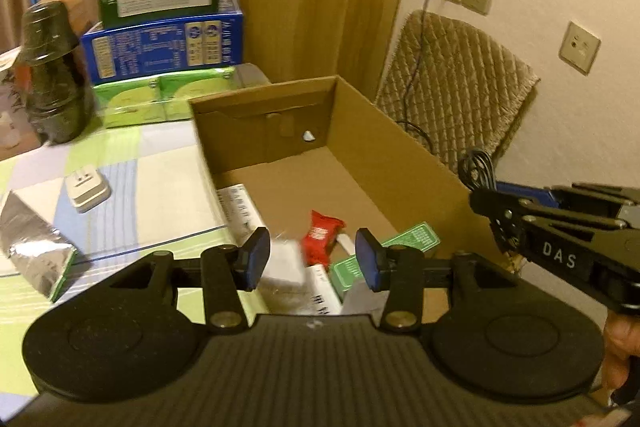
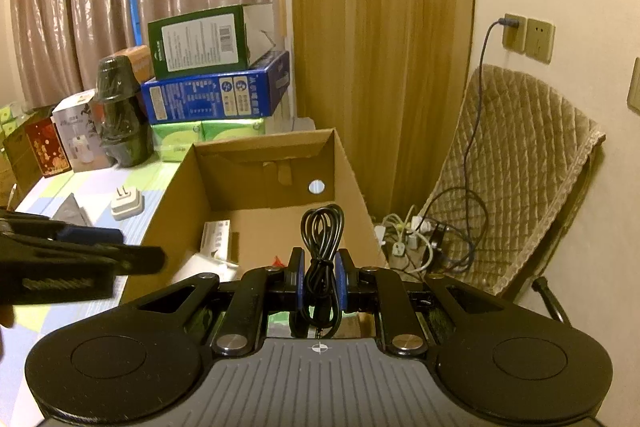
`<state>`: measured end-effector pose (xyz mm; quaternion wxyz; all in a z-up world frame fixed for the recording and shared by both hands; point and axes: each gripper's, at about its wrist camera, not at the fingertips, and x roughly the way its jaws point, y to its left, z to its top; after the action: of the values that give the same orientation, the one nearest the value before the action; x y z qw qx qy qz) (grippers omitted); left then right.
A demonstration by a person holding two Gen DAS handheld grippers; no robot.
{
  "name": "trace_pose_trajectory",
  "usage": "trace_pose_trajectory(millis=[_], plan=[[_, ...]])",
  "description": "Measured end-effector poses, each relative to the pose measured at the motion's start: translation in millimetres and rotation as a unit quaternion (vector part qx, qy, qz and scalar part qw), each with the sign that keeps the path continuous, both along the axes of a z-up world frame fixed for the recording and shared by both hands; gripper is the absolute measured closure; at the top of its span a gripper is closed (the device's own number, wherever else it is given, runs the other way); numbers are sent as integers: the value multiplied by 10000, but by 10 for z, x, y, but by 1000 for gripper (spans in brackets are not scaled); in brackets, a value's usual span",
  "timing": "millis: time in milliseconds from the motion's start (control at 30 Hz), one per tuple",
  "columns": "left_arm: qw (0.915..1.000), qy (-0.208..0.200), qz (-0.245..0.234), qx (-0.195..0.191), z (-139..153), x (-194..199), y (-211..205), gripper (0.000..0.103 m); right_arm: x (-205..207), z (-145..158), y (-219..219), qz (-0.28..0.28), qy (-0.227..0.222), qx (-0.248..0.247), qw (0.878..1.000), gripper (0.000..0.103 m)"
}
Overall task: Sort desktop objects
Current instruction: 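Open the left tool over the cardboard box while the right tool releases the black cable inside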
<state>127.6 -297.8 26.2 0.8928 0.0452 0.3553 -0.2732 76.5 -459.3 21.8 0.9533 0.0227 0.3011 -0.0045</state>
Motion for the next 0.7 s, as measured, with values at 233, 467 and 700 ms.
trace_pose_trajectory(millis=[233, 467, 700], plan=[[9994, 70, 331, -43, -27, -33, 378, 62, 55, -8, 102, 99, 9, 60, 9999, 91], [9987, 116, 476, -101, -64, -79, 578, 58, 224, 80, 186, 272, -335, 460, 9980, 89], [9979, 131, 595, -233, -76, -154, 759, 35, 57, 100, 112, 70, -400, 662, 9970, 50]])
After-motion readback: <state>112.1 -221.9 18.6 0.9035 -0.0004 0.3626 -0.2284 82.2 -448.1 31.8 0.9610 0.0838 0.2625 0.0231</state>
